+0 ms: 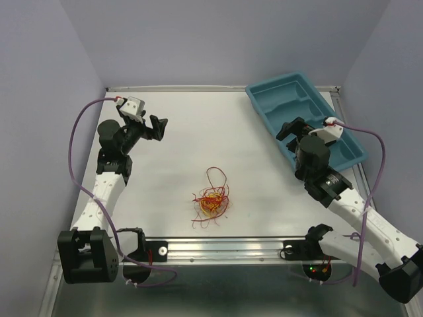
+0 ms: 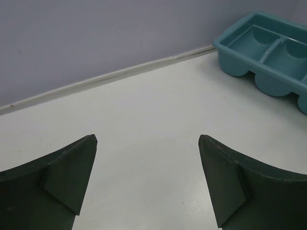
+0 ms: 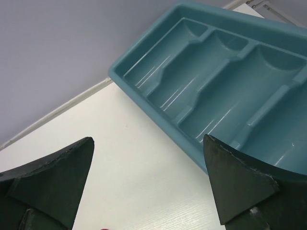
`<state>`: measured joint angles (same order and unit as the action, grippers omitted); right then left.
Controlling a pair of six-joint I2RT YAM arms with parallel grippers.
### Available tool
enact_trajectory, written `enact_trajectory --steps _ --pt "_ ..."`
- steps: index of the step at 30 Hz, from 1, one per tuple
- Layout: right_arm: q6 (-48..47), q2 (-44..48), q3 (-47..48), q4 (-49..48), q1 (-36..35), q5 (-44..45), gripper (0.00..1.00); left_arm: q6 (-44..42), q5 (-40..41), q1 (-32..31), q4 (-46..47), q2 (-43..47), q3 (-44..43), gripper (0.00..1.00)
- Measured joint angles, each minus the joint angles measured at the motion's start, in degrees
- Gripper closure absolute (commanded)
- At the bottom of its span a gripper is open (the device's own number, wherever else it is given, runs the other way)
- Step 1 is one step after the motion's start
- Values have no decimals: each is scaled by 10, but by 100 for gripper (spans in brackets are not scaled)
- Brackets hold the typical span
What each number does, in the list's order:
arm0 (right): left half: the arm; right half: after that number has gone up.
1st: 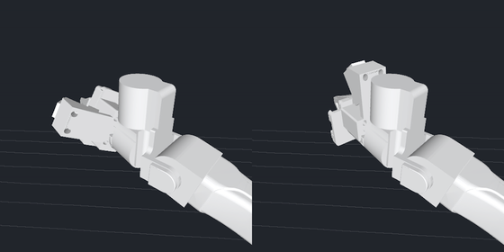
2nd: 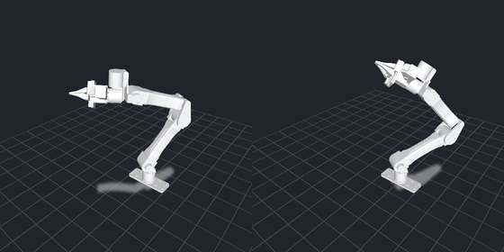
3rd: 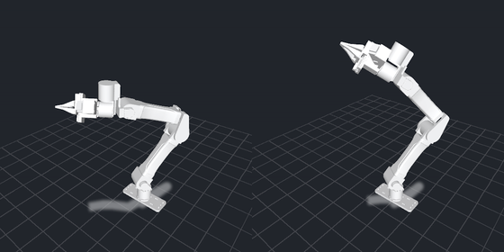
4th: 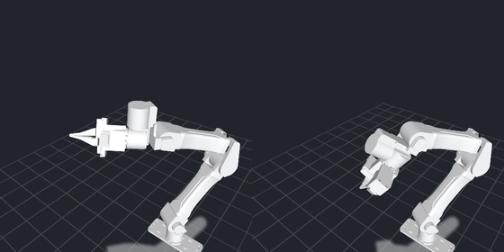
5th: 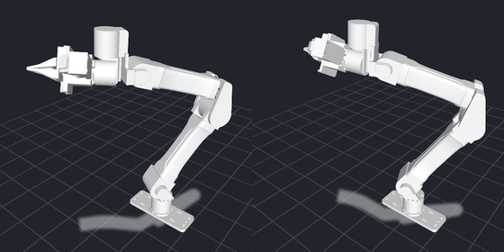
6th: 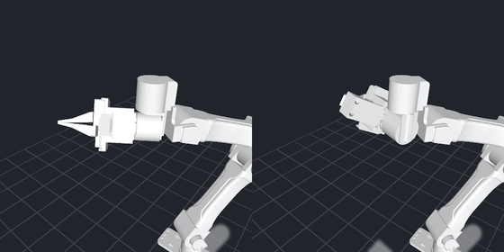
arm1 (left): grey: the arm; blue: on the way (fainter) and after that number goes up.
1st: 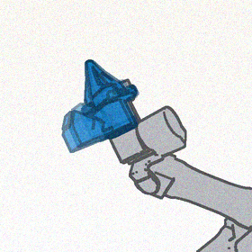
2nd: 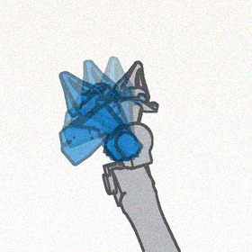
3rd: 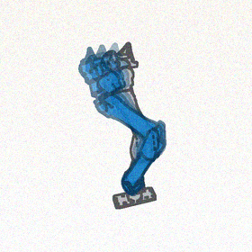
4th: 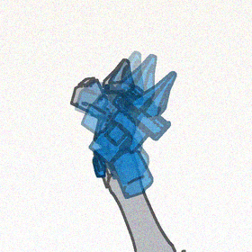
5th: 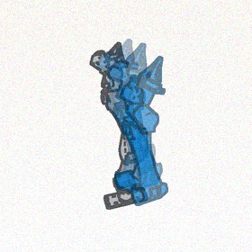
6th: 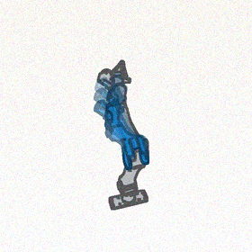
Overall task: Untangle the cables
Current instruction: Untie the cable.
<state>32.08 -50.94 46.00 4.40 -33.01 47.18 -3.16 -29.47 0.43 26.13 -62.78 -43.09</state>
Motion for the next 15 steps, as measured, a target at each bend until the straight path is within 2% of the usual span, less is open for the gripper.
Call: enact_trajectory --steps 11,15 --pt "3 -6 -9 0 0 -15 0 -6 -18 0 -3 -1 0 1" --pt "-16 -31 -9 -1 0 -64 0 -12 -23 -14 -5 -1 0 1"
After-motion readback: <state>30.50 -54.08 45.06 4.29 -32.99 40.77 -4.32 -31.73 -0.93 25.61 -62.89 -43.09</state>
